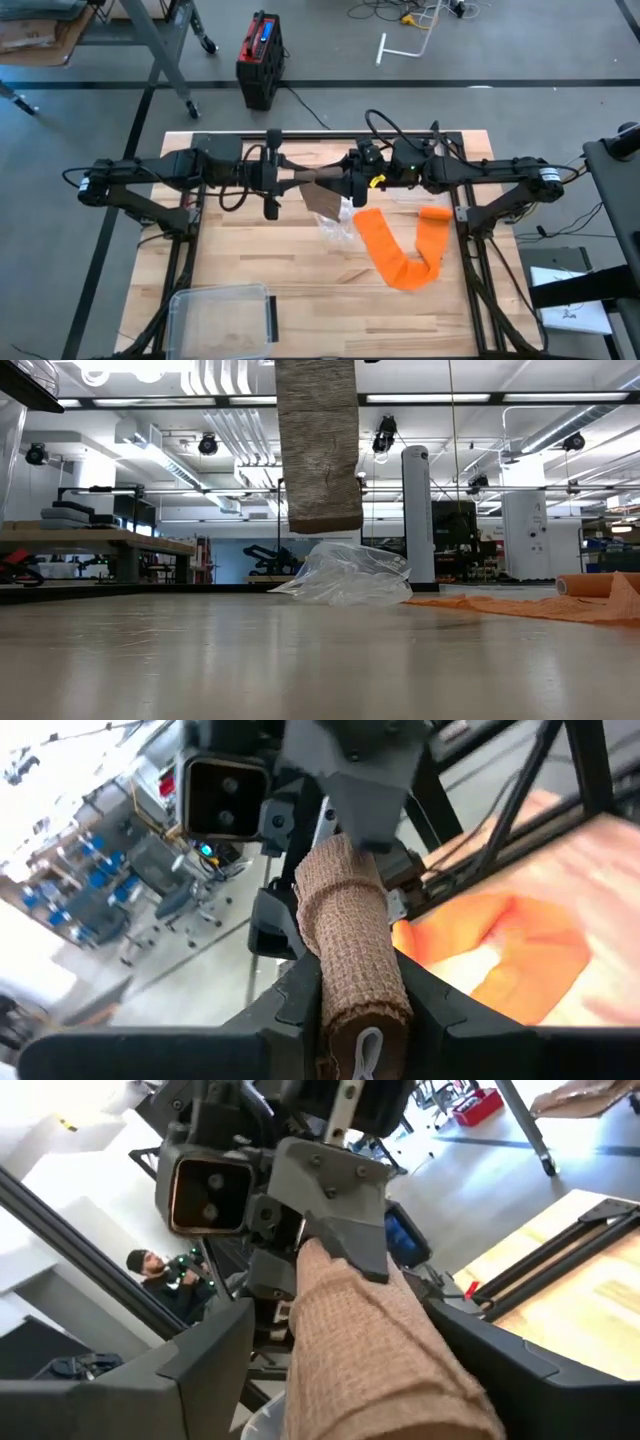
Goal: Roll bandage
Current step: Roll the brown bandage
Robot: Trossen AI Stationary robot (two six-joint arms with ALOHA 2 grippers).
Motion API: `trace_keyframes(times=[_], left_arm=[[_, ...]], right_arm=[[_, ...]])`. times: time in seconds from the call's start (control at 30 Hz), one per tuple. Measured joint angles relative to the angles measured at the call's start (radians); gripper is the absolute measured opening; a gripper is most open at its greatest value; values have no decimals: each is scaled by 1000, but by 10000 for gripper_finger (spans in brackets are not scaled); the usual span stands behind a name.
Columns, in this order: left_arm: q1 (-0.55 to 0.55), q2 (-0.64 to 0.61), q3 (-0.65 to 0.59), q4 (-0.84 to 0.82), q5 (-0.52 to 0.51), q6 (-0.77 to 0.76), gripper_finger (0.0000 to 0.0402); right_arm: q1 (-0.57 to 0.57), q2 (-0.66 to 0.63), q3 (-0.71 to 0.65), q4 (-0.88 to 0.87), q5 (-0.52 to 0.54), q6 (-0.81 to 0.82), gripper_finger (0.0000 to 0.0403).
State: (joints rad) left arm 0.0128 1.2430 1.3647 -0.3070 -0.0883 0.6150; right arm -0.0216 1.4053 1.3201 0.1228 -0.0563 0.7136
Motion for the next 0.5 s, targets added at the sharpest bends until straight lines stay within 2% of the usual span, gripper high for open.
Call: trace_keyframes(times=[0.23, 0.5], left_arm=[[0, 2, 0, -11, 0, 104, 70], [0, -3, 0, -33, 1, 110, 80]], right_arm=[[0, 1, 0, -20, -2, 12, 238], [0, 2, 0, -20, -14, -26, 197]])
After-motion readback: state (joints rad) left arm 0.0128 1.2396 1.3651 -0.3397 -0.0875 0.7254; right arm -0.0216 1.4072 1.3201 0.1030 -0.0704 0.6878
